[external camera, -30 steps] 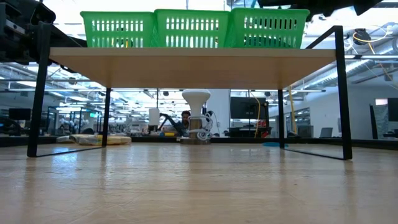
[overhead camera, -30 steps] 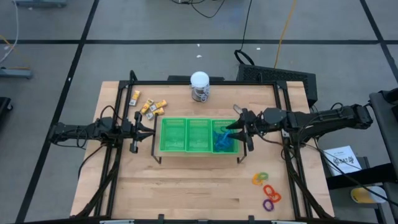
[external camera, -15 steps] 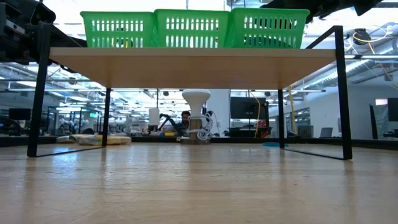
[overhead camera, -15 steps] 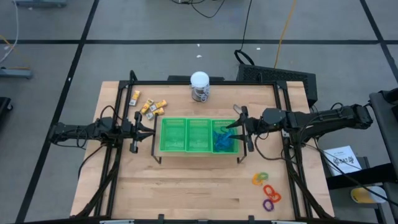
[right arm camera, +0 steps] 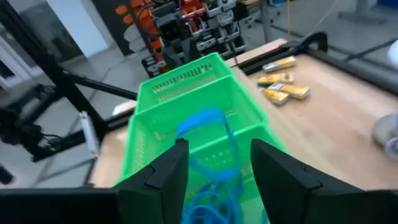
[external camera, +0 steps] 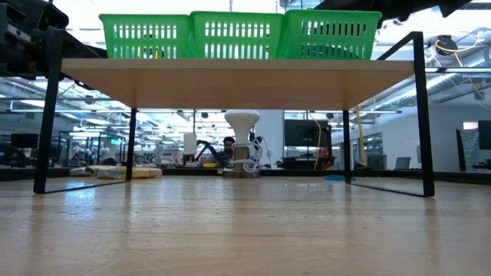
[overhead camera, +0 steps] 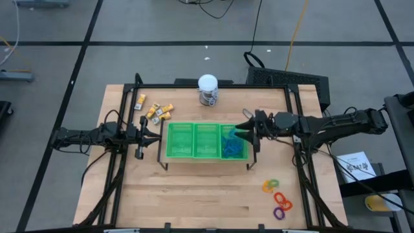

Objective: Pick & Place Office Desk Supplies
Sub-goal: Put the blue rubber band into the right green bin on the shelf

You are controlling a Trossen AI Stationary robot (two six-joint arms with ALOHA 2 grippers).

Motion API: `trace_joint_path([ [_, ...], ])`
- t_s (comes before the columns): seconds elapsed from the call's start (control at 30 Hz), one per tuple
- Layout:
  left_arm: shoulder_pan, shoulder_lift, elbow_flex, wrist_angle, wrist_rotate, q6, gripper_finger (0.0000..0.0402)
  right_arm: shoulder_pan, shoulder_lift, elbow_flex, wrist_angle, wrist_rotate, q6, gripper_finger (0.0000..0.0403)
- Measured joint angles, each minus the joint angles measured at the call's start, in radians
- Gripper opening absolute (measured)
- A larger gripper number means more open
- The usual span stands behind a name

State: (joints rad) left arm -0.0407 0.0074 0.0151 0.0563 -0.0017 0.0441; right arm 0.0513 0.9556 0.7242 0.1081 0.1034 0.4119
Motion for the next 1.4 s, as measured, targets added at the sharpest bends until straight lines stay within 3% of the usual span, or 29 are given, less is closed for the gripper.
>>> trace_joint_path([
  [0.1,0.000,0.000,0.000,0.000,0.000,0.000,0.0045,0.007,0.008,0.000,-0.003,-0.012,0.068,0.0171],
  [0.27,0.000,0.000,0.000,0.000,0.000,0.000,0.0045,0.010,0.009,-0.001,-0.031,-0.084,0.035,0.0175],
  [0.4,0.000,0.000,0.000,0.000,0.000,0.000,0.0045,0.009,0.009,-0.001,-0.017,-0.132,-0.060,0.0172],
  [0.67,0.000,0.000,0.000,0.000,0.000,0.000,0.0045,0.000,-0.024,-0.001,-0.024,-0.123,-0.224,0.0173],
  [0.8,0.000,0.000,0.000,0.000,0.000,0.000,0.0045,-0.022,-0.099,-0.001,-0.060,-0.023,-0.239,0.0168],
  [0.97,0.000,0.000,0.000,0.000,0.000,0.000,0.0045,-0.045,-0.169,0.000,-0.171,0.207,-0.258,0.0160],
  [1.2,0.000,0.000,0.000,0.000,0.000,0.000,0.0045,-0.067,-0.156,0.000,-0.374,0.458,-0.230,0.0155],
  [1.4,0.000,0.000,0.000,0.000,0.000,0.000,0.0045,-0.090,-0.144,-0.084,-0.384,0.605,-0.214,0.0155],
])
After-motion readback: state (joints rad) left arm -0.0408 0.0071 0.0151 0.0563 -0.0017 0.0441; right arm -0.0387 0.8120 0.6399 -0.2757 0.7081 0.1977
